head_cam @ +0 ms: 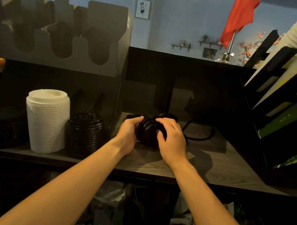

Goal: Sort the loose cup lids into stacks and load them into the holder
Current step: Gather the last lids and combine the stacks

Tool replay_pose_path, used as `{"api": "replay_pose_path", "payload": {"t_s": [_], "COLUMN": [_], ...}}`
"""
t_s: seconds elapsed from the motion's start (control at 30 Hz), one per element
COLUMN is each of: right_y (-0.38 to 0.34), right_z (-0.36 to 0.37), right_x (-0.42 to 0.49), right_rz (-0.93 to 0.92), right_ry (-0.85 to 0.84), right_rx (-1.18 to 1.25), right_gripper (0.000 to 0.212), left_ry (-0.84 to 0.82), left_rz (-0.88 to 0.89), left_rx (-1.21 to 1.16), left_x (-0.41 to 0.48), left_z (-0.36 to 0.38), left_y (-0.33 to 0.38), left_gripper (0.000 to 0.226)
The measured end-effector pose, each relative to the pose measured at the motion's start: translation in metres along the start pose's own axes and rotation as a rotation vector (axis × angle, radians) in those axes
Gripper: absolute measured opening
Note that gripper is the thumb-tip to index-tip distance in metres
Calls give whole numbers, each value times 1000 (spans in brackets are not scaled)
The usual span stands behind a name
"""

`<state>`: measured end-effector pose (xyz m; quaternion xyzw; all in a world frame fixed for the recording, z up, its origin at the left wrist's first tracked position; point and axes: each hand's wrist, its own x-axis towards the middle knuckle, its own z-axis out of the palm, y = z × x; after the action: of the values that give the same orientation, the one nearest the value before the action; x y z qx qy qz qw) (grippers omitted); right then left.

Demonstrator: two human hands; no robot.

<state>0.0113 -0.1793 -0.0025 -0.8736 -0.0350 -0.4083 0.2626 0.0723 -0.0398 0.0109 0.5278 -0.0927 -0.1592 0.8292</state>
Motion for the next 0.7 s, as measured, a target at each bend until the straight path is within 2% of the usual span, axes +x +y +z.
{"api": "replay_pose_path", "payload": {"t_s": [0.1,0.23,0.33,0.4,0.5,0.7], "right_y": [2,1,3,8,10,5], "right_z": [2,3,3,4,3,0], "right_x": [0,0,2,4,6,4], "right_rz": [-30,-72,100,230,324,288], "right_ry": [61,43,-8,-8,11,52], "right_rx": [5,-15,110,209,289,320], "right_gripper": [34,34,38,33,31,29], "left_ry": [-53,-136,-197,-235,-223,-125], "left_rz": [13,23,94,101,89,128], "left_rx": [44,55,80,73,58,151], "left_x": [-3,-9,-12,-13,-12,-5], "left_z": [1,4,5,6,6,3], "left_y": [0,3,6,6,4,-1], "left_gripper": [33,34,33,37,36,30]}}
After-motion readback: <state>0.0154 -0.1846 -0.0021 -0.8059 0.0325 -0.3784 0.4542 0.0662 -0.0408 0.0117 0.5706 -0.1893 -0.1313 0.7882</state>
